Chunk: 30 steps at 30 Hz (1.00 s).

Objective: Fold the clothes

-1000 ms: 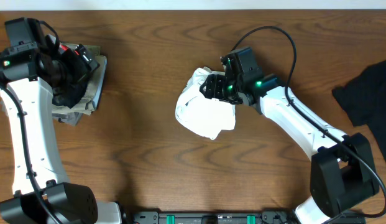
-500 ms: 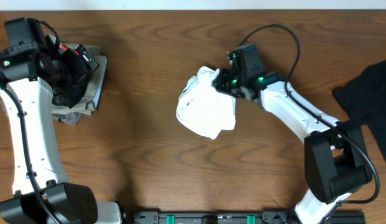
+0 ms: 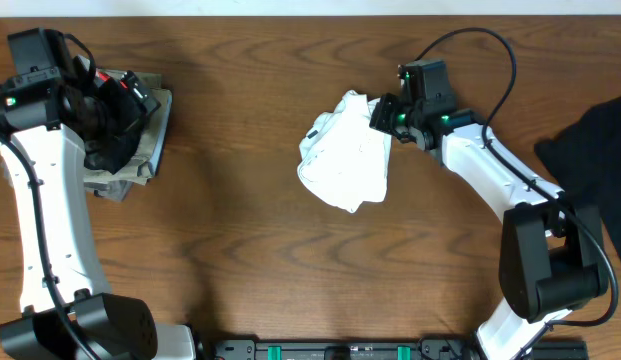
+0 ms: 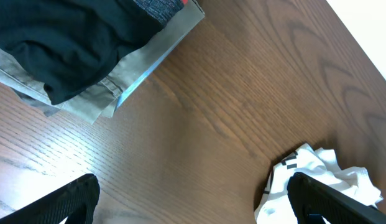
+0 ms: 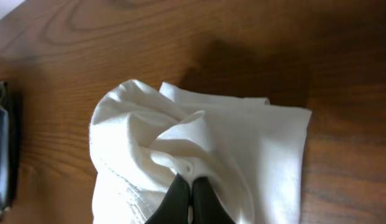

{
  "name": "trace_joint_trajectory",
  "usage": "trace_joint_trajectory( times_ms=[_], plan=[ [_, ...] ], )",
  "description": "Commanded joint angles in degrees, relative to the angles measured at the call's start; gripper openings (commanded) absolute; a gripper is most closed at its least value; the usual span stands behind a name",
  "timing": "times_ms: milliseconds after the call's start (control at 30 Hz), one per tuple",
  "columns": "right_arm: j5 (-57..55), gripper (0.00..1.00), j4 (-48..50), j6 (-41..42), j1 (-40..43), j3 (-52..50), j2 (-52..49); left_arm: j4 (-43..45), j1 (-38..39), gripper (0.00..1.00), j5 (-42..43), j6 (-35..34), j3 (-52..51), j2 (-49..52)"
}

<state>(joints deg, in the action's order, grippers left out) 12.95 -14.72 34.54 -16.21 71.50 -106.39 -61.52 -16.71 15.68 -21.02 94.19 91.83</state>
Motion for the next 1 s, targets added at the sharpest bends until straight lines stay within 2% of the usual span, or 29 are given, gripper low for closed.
trace_joint_trajectory(
  times_ms=[0,200,333,367,433,567,600,733,967],
  plan=[
    [-3.9,0.1,1.0,-3.7,0.5,0.7,-0.6,-0.2,-0.2,0.98,-0.4,-0.3,-0.3,0.3],
    [-18.1,0.02,-0.6,-7.1,0.2,0.7,-0.6,-0.3,-0.2,0.98,-0.4,-0.1,-0.3,0.3],
    [-22.3,0.02,-2.4,-8.7,1.0,0.7,-0.6,-0.6,-0.2,0.98,-0.4,-0.1,-0.3,0.3],
    [-22.4,0.04,-2.6,-8.7,1.4,0.7,-0.6,-0.6,-0.2,0.98,-0.4,-0.1,-0.3,0.3],
    [-22.1,0.18,-2.8,-8.8,2.4,0.7,-0.6,-0.6,-0.2,0.98,-0.4,-0.1,-0.3,0.3],
    [-21.2,0.58,-4.1,-10.1,3.5,1.2,-0.3,-0.9,-0.2,0.98,-0.4,-0.1,-0.3,0.3],
    [-21.0,0.63,-4.8,-10.6,3.6,1.7,-0.3,-1.0,-0.2,0.98,-0.4,-0.1,-0.3,0.3],
    [-17.0,0.62,-11.7,-13.0,3.4,6.1,0.0,-1.2,-0.2,0.98,-0.4,0.0,-0.3,0.3],
    [-2.8,0.62,-31.5,-20.5,0.5,19.8,2.6,-1.2,-0.2,0.98,-0.4,0.4,-0.3,0.3]
  ],
)
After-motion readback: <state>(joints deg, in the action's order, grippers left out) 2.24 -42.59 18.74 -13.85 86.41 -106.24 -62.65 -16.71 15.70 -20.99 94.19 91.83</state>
